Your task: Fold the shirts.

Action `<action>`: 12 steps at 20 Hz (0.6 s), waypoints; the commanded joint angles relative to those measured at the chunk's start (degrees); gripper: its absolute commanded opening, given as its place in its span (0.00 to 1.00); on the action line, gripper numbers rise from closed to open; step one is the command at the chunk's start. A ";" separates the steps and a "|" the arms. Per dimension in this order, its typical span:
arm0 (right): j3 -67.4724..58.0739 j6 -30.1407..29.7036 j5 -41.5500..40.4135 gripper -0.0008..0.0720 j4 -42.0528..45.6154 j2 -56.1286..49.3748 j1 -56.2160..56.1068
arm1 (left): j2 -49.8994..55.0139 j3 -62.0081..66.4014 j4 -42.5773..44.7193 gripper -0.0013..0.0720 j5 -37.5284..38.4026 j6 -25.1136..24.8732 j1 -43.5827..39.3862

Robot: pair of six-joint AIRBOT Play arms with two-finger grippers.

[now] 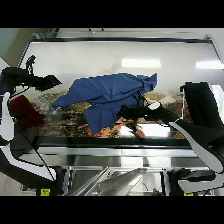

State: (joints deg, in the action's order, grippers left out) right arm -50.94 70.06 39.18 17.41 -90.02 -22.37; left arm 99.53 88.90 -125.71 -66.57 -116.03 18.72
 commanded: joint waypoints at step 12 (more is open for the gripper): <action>-0.09 -1.36 30.23 0.04 40.44 15.61 38.73 | 0.00 -0.26 0.20 0.94 -21.40 5.70 -3.41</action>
State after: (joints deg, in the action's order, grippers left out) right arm -50.98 74.04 64.49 57.01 -75.24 11.62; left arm 99.53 88.82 -125.56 -81.36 -112.97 17.08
